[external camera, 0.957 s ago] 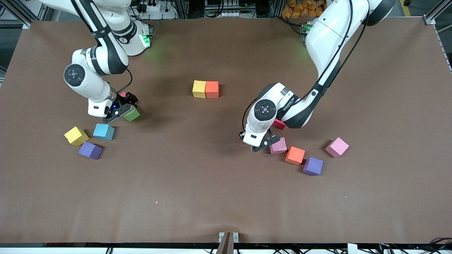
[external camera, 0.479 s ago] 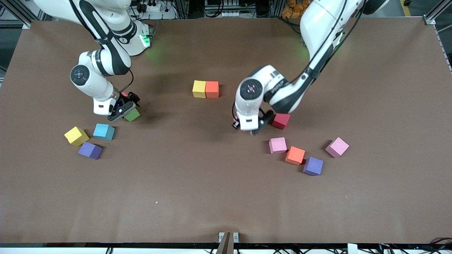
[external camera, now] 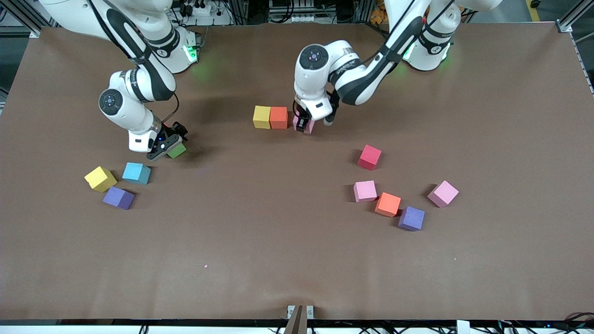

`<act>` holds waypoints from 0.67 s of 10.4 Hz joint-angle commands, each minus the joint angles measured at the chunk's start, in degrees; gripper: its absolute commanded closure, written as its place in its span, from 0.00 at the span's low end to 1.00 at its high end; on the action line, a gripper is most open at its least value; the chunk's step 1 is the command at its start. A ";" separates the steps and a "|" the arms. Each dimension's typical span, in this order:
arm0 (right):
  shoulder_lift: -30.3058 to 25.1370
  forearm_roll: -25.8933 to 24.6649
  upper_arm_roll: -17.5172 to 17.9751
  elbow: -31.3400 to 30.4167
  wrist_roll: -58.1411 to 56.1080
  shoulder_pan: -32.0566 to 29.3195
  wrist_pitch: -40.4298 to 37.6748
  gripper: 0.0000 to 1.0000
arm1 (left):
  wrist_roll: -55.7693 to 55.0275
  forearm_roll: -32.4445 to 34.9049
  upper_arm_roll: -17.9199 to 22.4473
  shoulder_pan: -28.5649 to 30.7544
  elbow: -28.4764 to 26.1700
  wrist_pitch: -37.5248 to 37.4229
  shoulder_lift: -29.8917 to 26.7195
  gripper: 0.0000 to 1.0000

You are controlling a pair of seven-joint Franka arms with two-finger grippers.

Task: Form number 2 with 11 blocks
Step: 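Grasp the green cube with the right gripper while the left gripper carries pink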

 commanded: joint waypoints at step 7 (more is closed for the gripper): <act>-7.20 0.94 1.40 6.31 0.27 0.33 -13.57 0.65 | -22.28 0.32 0.41 -2.81 -2.37 6.61 3.21 0.96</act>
